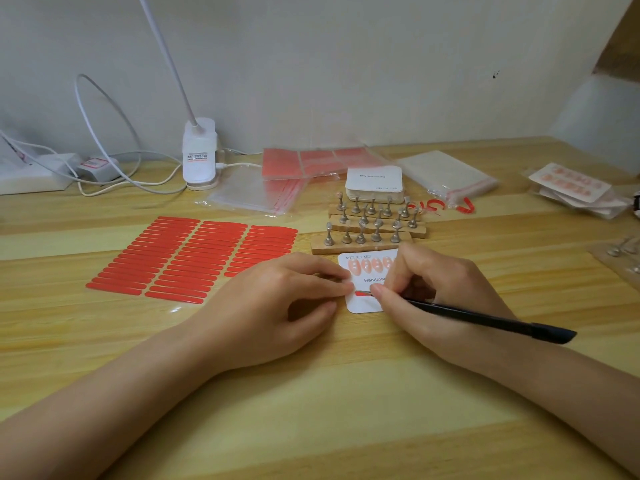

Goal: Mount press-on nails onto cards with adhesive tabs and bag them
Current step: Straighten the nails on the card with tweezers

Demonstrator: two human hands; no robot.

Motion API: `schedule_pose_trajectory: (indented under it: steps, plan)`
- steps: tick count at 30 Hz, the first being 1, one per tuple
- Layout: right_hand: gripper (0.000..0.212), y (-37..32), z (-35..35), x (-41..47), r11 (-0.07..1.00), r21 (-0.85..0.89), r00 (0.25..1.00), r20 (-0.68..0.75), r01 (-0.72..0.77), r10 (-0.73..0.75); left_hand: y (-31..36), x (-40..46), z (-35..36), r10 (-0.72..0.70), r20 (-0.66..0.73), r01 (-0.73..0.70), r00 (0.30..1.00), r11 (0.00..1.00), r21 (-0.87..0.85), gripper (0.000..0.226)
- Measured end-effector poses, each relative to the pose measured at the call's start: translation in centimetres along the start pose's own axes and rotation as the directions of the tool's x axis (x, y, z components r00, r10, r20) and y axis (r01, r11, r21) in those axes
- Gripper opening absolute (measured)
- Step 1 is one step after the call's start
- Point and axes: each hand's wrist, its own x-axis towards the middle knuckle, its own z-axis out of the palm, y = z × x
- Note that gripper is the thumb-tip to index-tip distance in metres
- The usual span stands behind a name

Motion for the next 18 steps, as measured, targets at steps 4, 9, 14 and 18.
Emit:
schedule_pose_trajectory:
  steps: [4,9,14,18]
  plan:
    - [0.021,0.02,0.01,-0.04,0.999,-0.042,0.999,0.043,0.015,-0.013,0.1,-0.03,-0.04,-0.003,-0.002,0.003,1.0,1.0,0.0,0.043]
    - [0.022,0.12,0.1,0.02,0.993,-0.089,0.996,0.041,0.079,-0.075,0.14,0.03,-0.01,-0.016,-0.009,0.016,1.0,1.0,0.008,0.033]
    - [0.022,0.23,0.15,-0.14,0.971,-0.165,0.984,0.049,0.174,-0.169,0.21,0.02,-0.01,-0.013,-0.011,0.013,1.0,1.0,0.01,0.032]
    - [0.021,0.25,0.22,-0.15,0.968,-0.174,0.984,0.044,0.18,-0.175,0.18,0.0,0.0,-0.007,-0.018,0.007,1.0,1.0,0.01,0.032]
